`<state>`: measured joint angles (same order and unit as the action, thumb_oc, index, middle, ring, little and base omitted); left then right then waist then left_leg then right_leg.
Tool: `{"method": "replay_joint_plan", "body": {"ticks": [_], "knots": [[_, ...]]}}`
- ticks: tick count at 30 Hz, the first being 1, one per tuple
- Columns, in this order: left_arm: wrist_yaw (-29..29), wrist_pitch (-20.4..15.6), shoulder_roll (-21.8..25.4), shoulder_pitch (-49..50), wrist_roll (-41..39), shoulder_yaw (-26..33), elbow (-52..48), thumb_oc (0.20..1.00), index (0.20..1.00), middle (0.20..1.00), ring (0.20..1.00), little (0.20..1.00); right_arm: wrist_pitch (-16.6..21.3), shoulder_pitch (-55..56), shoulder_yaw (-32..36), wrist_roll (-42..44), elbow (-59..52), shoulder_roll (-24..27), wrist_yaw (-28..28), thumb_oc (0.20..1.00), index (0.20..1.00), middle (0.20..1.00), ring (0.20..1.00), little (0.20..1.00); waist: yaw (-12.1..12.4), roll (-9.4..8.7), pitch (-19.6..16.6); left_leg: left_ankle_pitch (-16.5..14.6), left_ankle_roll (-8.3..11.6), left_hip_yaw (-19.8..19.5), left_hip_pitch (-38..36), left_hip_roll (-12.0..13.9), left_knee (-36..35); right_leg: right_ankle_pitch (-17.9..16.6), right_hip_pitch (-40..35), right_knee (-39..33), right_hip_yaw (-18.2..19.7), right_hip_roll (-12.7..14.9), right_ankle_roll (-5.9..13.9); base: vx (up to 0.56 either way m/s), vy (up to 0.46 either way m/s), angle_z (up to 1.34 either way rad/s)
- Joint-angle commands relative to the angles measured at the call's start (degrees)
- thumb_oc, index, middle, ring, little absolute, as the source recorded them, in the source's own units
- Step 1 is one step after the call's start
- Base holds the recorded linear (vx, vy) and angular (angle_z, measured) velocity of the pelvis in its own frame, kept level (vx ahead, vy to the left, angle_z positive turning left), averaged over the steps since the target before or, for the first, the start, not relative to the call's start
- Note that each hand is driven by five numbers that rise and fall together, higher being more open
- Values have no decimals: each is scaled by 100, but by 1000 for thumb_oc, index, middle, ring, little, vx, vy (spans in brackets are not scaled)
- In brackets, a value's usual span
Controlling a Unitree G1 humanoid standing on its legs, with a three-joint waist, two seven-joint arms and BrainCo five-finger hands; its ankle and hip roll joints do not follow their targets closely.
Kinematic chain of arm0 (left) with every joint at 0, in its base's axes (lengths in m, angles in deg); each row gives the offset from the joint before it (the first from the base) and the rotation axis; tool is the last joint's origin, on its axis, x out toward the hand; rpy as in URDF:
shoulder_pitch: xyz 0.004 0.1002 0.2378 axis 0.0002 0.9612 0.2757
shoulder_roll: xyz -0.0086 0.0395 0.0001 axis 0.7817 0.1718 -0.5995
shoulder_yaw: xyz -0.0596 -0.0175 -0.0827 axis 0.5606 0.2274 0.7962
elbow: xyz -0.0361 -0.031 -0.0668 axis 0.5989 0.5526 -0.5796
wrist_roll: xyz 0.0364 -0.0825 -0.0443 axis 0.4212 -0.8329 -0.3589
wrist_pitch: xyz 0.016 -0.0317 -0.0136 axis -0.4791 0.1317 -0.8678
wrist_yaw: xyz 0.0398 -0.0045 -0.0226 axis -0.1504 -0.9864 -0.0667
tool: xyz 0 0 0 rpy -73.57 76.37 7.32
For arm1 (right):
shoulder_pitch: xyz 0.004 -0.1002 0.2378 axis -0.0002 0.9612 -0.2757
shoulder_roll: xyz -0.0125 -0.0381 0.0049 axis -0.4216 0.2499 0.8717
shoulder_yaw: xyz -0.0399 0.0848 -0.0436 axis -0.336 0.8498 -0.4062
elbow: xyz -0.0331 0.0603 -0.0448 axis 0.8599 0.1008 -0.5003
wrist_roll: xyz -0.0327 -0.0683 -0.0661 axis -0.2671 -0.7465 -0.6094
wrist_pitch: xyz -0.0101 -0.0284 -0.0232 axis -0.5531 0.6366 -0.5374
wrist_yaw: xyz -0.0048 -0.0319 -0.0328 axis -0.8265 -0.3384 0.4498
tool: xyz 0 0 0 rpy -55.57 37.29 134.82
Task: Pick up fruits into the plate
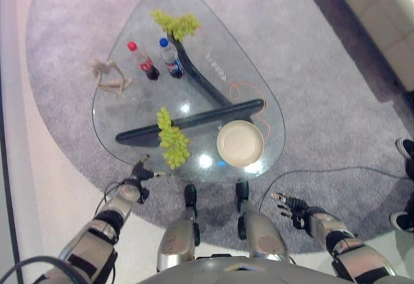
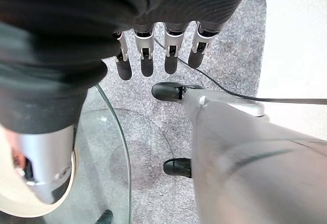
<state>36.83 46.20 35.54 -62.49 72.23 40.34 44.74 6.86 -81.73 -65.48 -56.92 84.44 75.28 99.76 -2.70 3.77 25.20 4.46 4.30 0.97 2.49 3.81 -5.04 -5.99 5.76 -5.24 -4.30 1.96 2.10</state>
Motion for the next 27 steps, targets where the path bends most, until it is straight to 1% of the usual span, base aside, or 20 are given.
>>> {"method": "replay_joint_plan", "body": {"ticks": [1,3,4,6,10,15,17,22,27], "knots": [[-178,-159,262,-342,26,-103,71,1000,1000,1000,1000,1000,-15,-105,-250,252,-170,91,38,1000,1000,1000,1000,1000,-62,-187,95,-459,-385,-15,262,-422,356,524,411,837,276,-12,40,-57,0,-16],[-207,-36,362,-564,-129,-89,96,1000,1000,1000,1000,1000,-31,-239,-306,350,-191,83,-12,1000,1000,1000,1000,1000,-76,-197,189,-455,-384,-8,390,-426,427,529,546,910,289,-19,28,-50,-18,-9],[-283,110,410,-735,-269,-32,170,1000,1000,1000,1000,1000,-75,-362,-345,408,-216,60,-61,1000,1000,1000,1000,1000,-85,-219,258,-455,-386,0,491,-432,487,532,651,966,298,-26,20,-49,-24,-3],[-347,229,421,-872,-533,44,302,1000,1000,1000,1000,1000,-114,-479,-373,446,-198,33,-97,1000,1000,1000,1000,1000,-96,-238,310,-448,-387,3,568,-437,533,530,729,1004,314,-37,11,-36,-21,-3],[-453,584,235,-1338,-953,284,851,1000,1000,1000,1000,1000,-266,-817,-463,633,-156,-112,-278,1000,1000,1000,1000,1000,-154,-308,418,-437,-382,45,785,-434,676,533,967,1143,342,-64,-8,-25,-27,-4],[-630,713,109,-1790,-913,226,1212,1000,1000,1000,1000,1000,-425,-1159,-563,768,-91,-256,-367,1000,1000,1000,1000,1000,-192,-403,458,-462,-372,106,956,-406,818,523,1151,1239,388,-97,-4,-7,-63,-3],[-704,757,85,-1955,-765,158,1289,1000,1000,1000,1000,1000,-503,-1298,-615,814,-76,-291,-415,1000,1000,1000,1000,1000,-211,-422,459,-459,-358,136,1018,-385,831,517,1219,1249,390,-112,-6,-7,-44,-11],[-809,882,116,-2159,-700,12,1297,1000,1000,1000,1000,1000,-635,-1473,-678,851,-59,-299,-503,1000,1000,1000,1000,1000,-251,-414,459,-441,-328,168,1154,-374,875,510,1369,1296,419,-144,-8,-5,-5,-10],[-944,978,278,-2331,-78,-273,1260,1000,1000,1000,1000,1000,-663,-1585,-732,922,-23,-241,-545,1000,1000,1000,1000,1000,-277,-364,459,-416,-292,154,1361,-387,998,530,1577,1426,407,-140,-27,-5,4,-9]]}}
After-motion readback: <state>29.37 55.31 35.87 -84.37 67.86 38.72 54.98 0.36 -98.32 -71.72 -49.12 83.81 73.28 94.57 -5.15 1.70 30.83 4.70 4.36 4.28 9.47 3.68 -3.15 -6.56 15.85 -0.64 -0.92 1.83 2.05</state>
